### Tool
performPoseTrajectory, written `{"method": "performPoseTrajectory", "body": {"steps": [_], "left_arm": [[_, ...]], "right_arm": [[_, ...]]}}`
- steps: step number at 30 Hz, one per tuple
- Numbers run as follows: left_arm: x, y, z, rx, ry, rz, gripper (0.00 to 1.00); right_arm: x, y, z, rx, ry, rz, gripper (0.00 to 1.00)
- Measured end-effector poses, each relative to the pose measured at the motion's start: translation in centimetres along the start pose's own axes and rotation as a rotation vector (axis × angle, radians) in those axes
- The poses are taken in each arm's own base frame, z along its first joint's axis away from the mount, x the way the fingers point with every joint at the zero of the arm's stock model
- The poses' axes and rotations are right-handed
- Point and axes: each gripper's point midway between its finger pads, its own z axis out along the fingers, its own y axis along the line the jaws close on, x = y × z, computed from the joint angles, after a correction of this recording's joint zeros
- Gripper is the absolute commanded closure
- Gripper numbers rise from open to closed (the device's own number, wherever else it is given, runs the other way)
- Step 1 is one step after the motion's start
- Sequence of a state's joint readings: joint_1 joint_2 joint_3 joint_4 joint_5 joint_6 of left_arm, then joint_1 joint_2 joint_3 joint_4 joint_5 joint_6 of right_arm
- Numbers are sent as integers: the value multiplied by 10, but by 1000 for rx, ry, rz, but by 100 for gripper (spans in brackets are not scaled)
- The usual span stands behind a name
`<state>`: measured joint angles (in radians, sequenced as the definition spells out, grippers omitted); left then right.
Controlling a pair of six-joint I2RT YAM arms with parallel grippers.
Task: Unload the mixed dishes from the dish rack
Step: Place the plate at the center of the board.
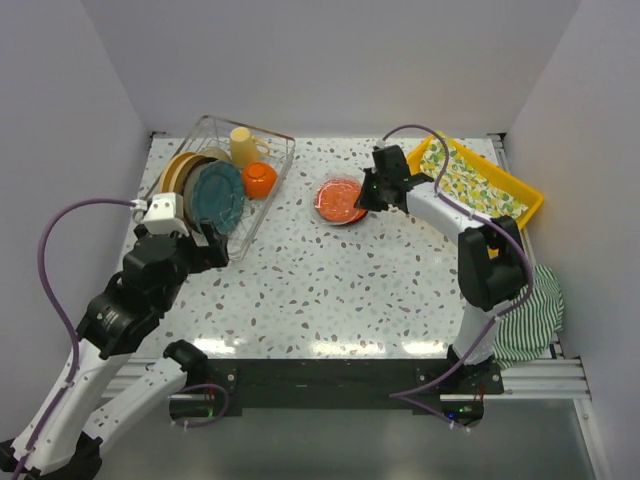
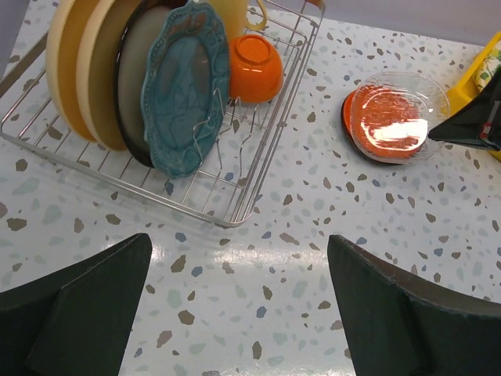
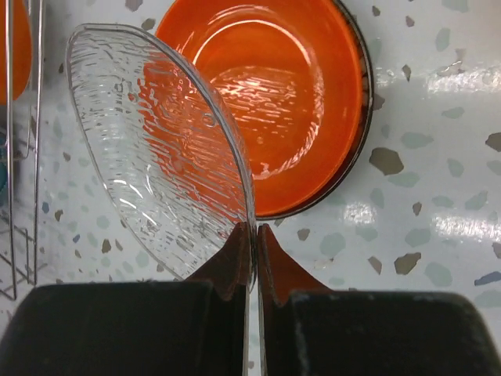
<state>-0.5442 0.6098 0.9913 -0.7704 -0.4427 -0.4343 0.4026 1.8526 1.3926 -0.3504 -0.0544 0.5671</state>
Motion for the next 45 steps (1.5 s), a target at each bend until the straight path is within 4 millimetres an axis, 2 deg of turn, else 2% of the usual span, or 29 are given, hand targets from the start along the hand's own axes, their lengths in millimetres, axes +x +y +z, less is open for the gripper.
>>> {"method": "performPoseTrajectory", "body": {"steps": [6,9,10,14,20,22,26,31,35,39,43,45], "left_arm": [[2,9,-8,-20,-5,2,0],[4,11,-8,-31,0,7,0],[4,12,-9,-34,2,8,0],[8,15,-9,-43,14,15,0],[11,14,-4,-49,31,33,0],[14,12,2,-56,51,46,0],[21,7,18,-73,98,85,0],[34,3,42,-113,172,155,0],[40,7,62,-183,222,236,1],[32,20,82,-272,236,317,3],[16,41,102,-356,223,333,7],[9,51,110,-385,217,330,14]], "right_arm": [[-6,-29,35,32,49,117,99],[-5,-34,47,32,72,151,84],[-5,-34,50,31,77,157,75],[-2,-32,55,17,100,158,61],[4,-31,48,11,138,115,38],[6,-32,40,20,149,81,31],[7,-38,16,59,163,5,24],[-7,-38,-26,73,117,-97,17],[-5,-37,-63,50,78,-156,11],[6,-37,-95,18,40,-197,2],[19,-35,-119,-41,-6,-220,2],[25,-34,-132,-71,-35,-227,2]]}}
